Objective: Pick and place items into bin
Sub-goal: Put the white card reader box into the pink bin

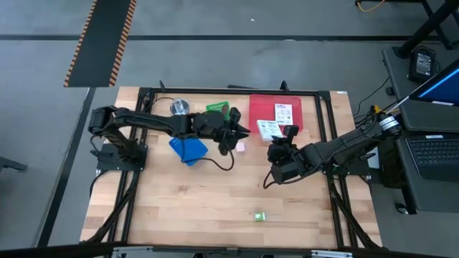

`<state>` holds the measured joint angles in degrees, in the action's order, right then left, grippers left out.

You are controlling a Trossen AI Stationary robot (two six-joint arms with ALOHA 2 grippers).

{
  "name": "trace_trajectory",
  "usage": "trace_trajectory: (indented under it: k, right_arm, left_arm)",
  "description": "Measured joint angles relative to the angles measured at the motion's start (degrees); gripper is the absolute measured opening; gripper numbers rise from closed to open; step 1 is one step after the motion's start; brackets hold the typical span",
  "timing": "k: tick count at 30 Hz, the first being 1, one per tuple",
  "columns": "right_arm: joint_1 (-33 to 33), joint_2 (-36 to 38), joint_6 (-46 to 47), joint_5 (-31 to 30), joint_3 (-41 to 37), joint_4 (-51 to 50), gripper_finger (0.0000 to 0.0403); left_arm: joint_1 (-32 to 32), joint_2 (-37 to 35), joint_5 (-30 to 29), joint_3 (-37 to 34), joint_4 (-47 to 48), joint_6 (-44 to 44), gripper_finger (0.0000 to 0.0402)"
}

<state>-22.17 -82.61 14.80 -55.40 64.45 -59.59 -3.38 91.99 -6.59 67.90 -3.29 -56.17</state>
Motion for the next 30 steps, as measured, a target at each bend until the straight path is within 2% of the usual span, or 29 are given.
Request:
trace_trajectory:
  k: [4, 9, 13, 17, 21, 30]
  right_arm:
    - [0.62, 0.0, 0.07, 0.0, 0.0, 0.0, 0.0]
    - [1.69, 0.0, 0.08, 0.09, 0.0, 0.09, 0.0]
    - [2.04, 0.0, -0.01, 1.25, 0.0, 0.26, 0.0]
    - [2.03, 0.0, -0.34, 1.25, 0.0, 0.29, 0.0]
    - [2.14, 0.02, -0.42, 1.25, 0.0, 0.2, 0.0]
    - [8.63, 0.04, -5.3, 4.42, 0.02, 1.01, 0.0]
  left_arm:
    - [0.0, -1.86, 0.61, 0.0, 8.45, 7.21, 0.0016]
    - [0.68, -2.22, 1.63, -0.13, 14.32, 15.58, 0.0003]
    - [3.08, -1.67, 1.21, -4.95, 8.51, 17.32, 0.0002]
    - [5.58, -1.63, -3.33, -10.63, -0.06, 19.19, 0.0002]
    - [7.18, -2.42, -4.0, -15.35, -6.27, 22.34, 0.0002]
    - [8.62, -10.4, -4.04, -26.09, -16.86, 28.77, 0.0002]
